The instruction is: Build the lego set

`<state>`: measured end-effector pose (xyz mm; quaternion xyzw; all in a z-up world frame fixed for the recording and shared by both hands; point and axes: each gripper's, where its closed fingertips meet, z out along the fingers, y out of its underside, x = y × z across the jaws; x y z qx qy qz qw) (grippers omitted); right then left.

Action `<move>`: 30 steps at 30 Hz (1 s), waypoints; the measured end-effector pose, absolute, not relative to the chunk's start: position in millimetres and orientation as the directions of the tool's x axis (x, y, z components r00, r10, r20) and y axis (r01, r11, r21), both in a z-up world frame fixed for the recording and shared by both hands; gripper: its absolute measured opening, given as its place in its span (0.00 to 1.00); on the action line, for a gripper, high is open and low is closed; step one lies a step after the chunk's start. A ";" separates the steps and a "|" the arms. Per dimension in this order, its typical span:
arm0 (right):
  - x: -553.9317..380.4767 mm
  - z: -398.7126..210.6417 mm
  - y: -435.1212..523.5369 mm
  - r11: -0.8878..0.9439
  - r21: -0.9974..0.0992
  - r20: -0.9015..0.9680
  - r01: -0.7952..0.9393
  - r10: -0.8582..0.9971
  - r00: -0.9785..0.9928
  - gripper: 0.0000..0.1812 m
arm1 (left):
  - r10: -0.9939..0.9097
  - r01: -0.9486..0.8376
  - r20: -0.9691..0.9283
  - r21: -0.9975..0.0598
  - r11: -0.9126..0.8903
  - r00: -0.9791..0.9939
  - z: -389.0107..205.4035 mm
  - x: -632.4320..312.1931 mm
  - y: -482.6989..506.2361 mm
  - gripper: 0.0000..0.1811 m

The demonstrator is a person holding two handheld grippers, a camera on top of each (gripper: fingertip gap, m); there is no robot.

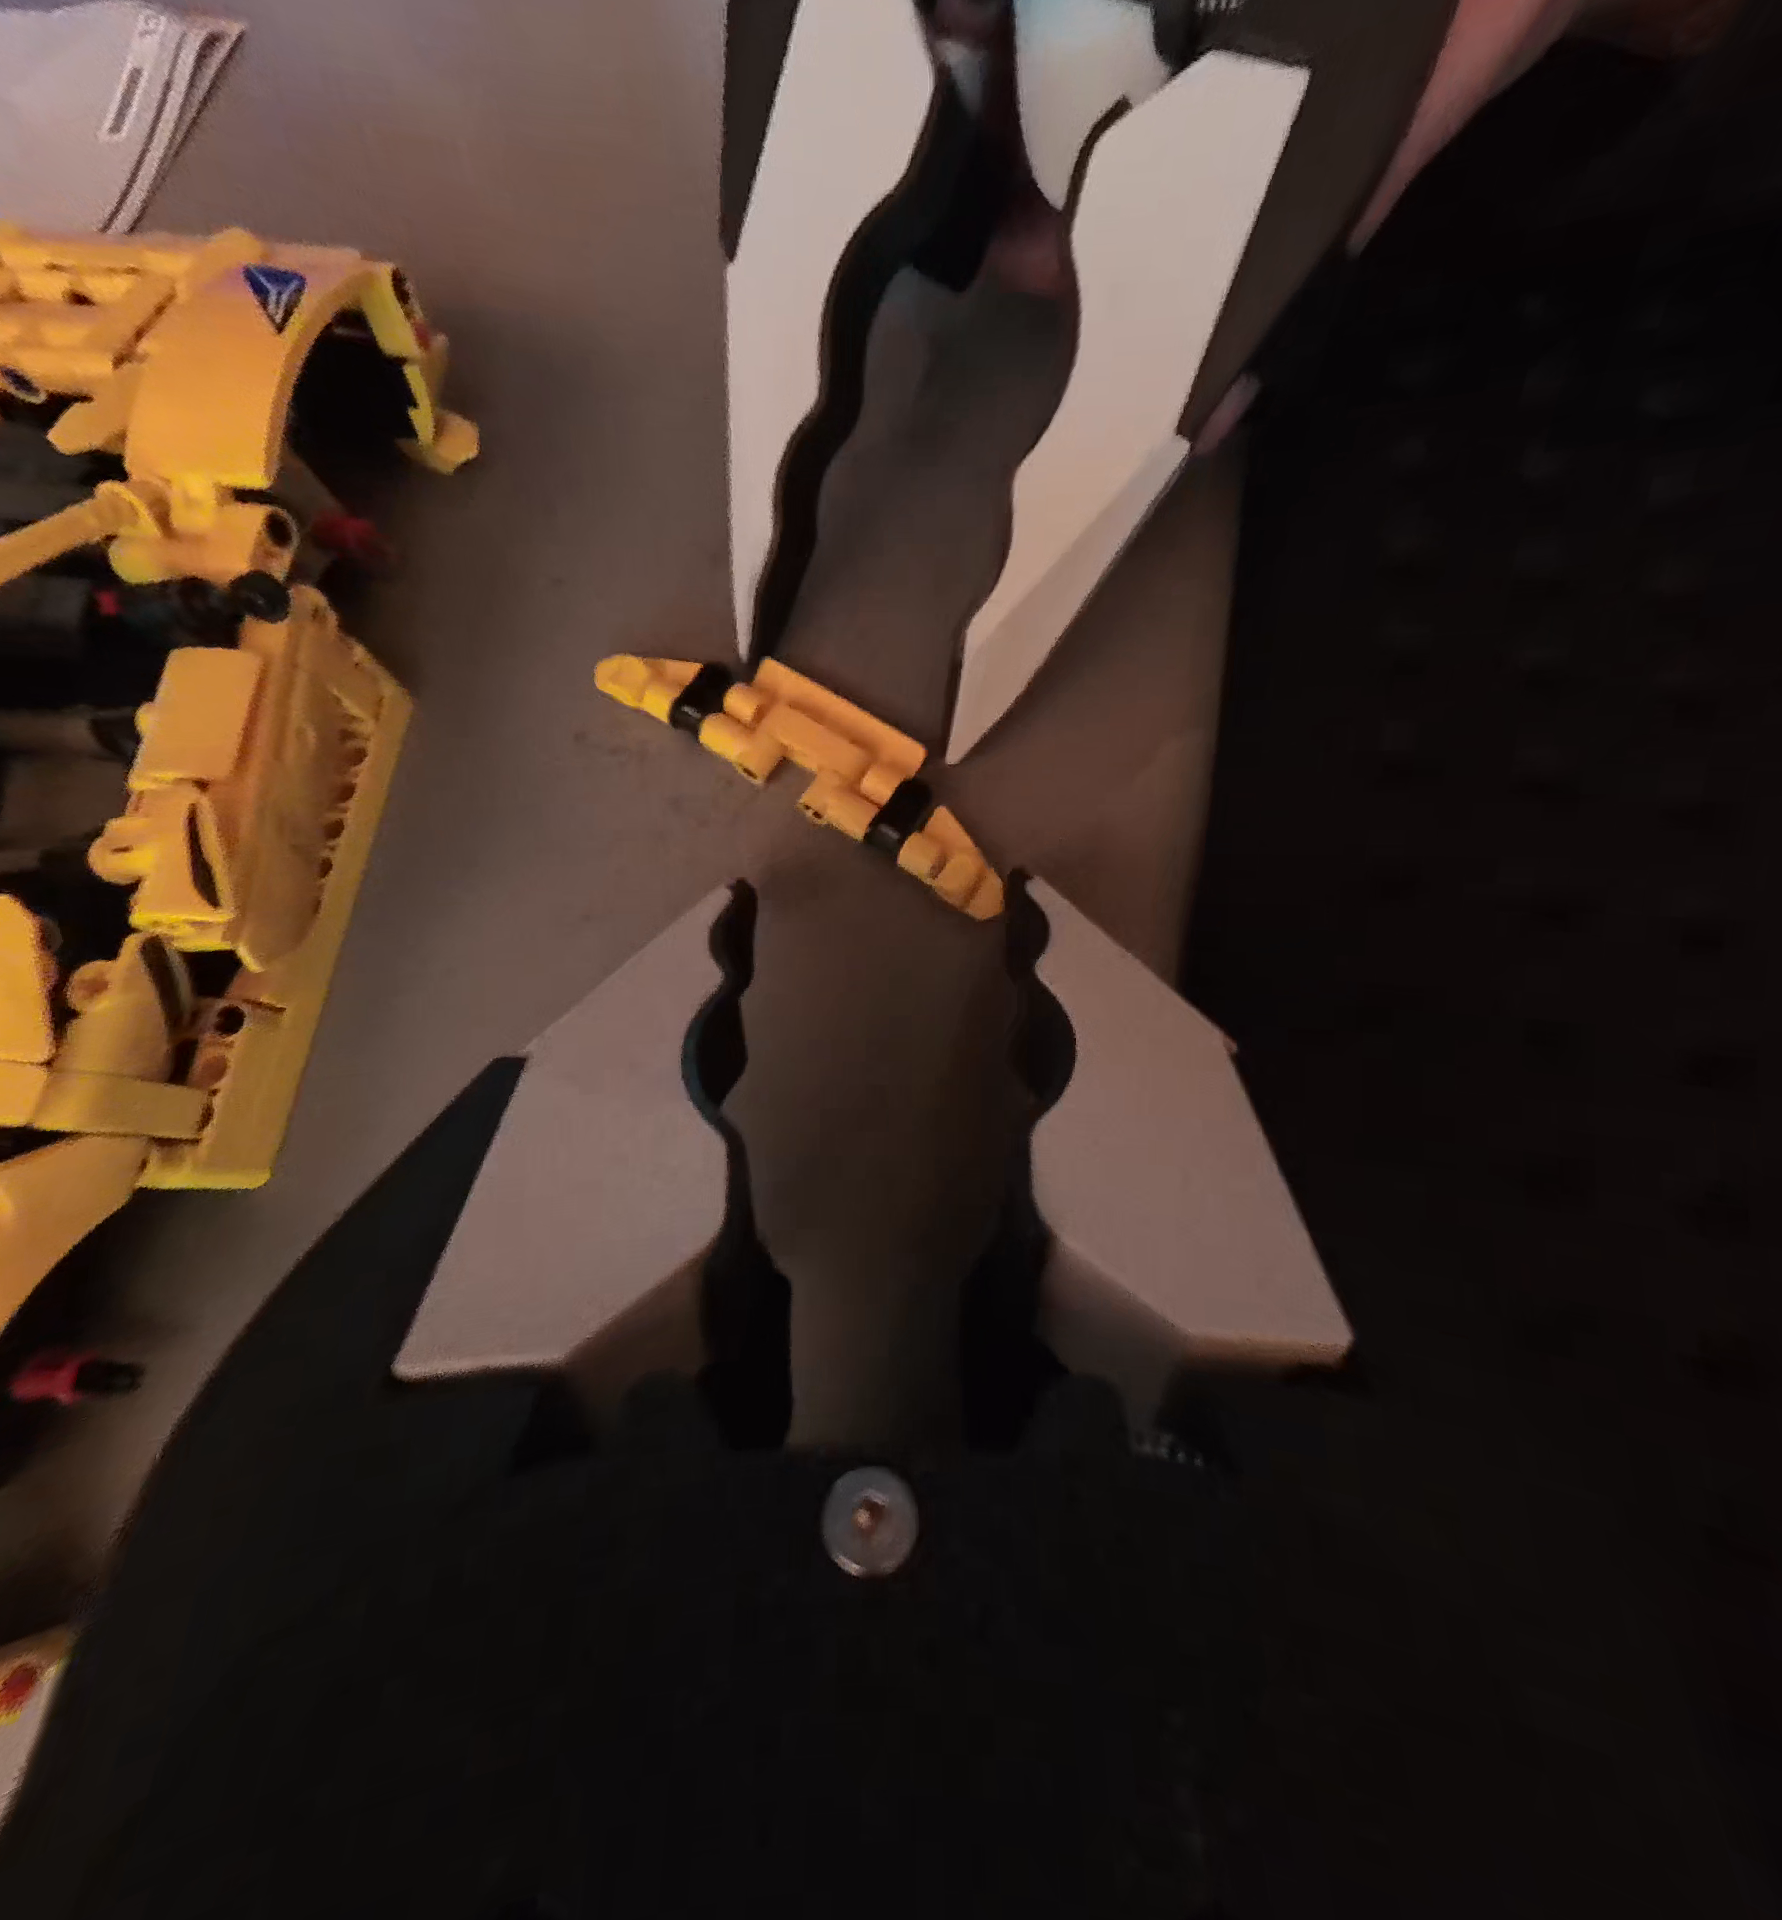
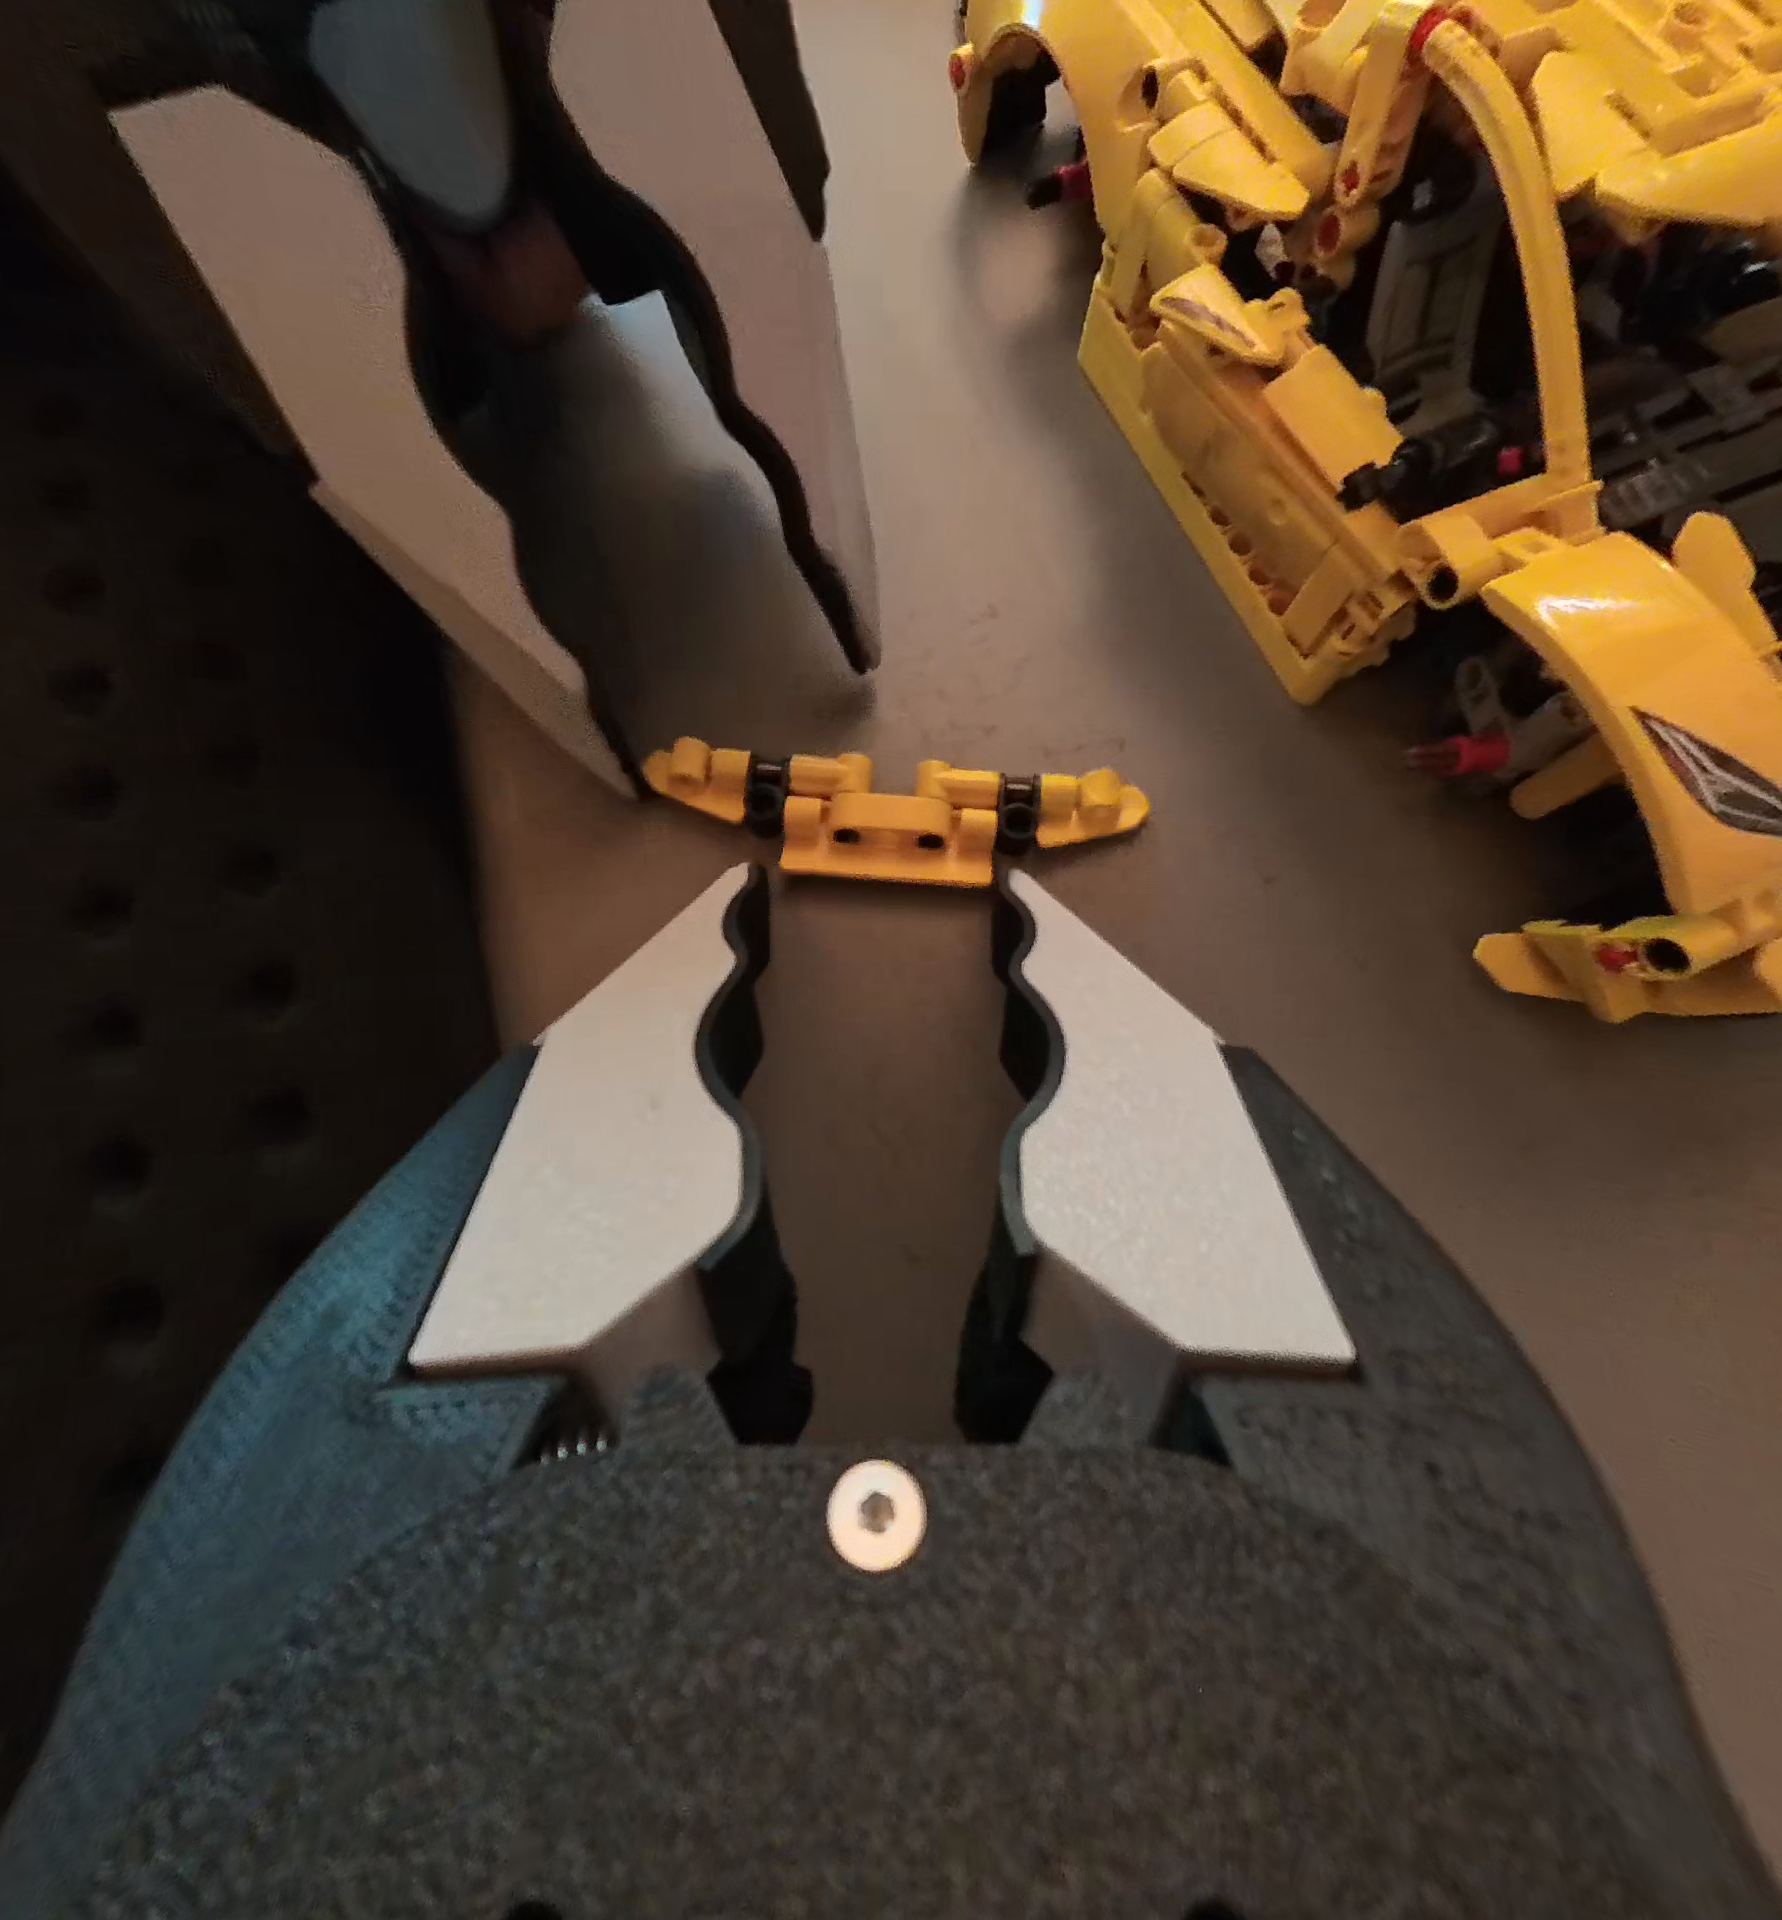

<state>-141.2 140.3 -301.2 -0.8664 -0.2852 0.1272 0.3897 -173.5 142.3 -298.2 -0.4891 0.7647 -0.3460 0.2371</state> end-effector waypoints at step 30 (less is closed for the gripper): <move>-151.1 -291.5 129.0 -0.609 -0.737 -0.186 0.294 0.600 0.779 0.28 | -0.846 -0.572 0.192 -0.806 0.153 -0.497 -282.0 -185.5 124.7 0.15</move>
